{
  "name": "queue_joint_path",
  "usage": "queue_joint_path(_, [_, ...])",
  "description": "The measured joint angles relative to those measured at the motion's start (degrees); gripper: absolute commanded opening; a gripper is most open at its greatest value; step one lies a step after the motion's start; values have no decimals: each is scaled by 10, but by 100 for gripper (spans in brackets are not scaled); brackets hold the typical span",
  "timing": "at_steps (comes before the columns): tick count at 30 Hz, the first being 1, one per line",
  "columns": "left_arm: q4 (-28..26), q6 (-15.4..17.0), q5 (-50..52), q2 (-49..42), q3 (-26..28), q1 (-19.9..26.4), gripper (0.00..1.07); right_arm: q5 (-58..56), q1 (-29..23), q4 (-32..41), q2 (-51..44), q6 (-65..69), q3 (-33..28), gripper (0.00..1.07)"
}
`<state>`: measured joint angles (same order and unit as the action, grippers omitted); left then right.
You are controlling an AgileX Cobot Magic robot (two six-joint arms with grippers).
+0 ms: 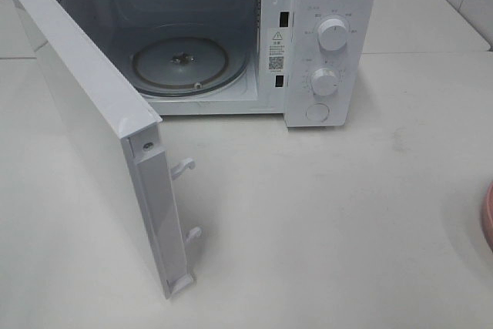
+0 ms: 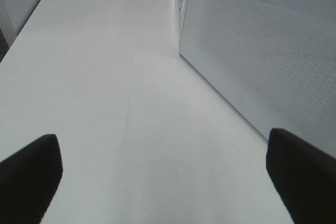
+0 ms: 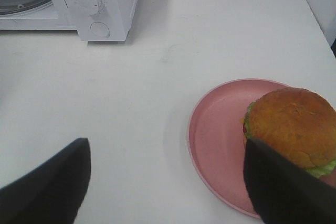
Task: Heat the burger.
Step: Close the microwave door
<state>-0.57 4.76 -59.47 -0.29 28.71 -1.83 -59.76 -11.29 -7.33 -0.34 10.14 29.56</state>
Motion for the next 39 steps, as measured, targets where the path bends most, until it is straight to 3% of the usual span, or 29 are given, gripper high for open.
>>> queue_joint_path(39, [0,0,0,0,0,0,98,-1,0,0,0,0,0,75])
